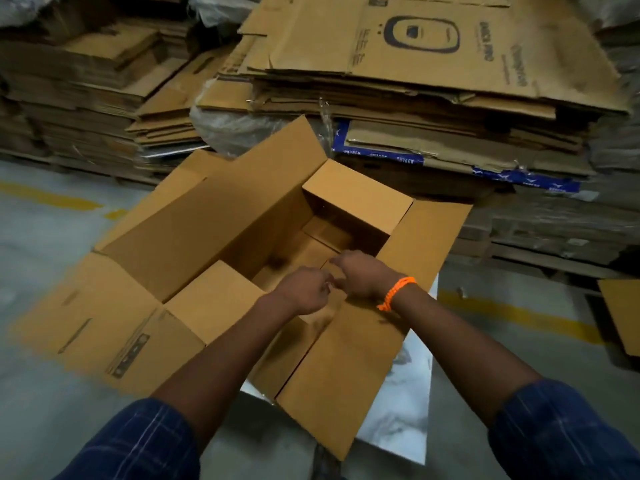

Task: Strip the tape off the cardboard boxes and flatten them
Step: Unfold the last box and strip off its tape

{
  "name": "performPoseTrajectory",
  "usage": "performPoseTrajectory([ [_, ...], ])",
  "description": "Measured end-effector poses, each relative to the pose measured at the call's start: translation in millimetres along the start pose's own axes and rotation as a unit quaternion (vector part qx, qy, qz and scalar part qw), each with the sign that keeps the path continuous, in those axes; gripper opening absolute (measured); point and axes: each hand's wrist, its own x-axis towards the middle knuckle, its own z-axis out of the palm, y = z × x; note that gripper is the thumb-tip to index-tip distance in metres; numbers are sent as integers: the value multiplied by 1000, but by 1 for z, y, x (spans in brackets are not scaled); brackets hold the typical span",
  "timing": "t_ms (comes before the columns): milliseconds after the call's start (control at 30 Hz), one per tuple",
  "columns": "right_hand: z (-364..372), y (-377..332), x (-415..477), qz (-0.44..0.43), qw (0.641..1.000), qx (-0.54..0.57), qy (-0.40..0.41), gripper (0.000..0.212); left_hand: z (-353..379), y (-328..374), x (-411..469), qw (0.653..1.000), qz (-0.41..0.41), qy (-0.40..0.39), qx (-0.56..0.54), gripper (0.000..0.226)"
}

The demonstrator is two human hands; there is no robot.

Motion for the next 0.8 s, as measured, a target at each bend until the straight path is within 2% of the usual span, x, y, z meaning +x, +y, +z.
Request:
performPoseTrajectory([
  [100,-5,24,30,52,992,-53,-104,93,9,5,23,997,-46,-61,-29,45],
  [233,-39,64,51,84,990,-50,-103,105,18,-1,31,995,-28,-97,0,51],
  [300,-50,70,56,95,989,-85,-73,108,12,-6,40,994,-19,-109,14,48],
  [367,-57,73,65,130,983,-127,-4,108,3,-9,49,990,-15,-136,26,44],
  [433,-71,80,80,162,978,-122,51,110,-5,-6,51,977,-19,-210,41,41],
  [533,-98,106,119,205,970,-82,104,119,-1,-5,40,954,-39,-297,10,49],
  [600,-109,124,141,237,966,-63,83,122,3,-12,33,939,-47,-340,-13,48],
  [700,-92,129,162,269,962,-34,-6,133,9,-26,29,897,-52,-438,-12,44],
  [800,-62,119,164,291,956,-36,-27,147,6,-37,29,903,-20,-430,-15,37],
])
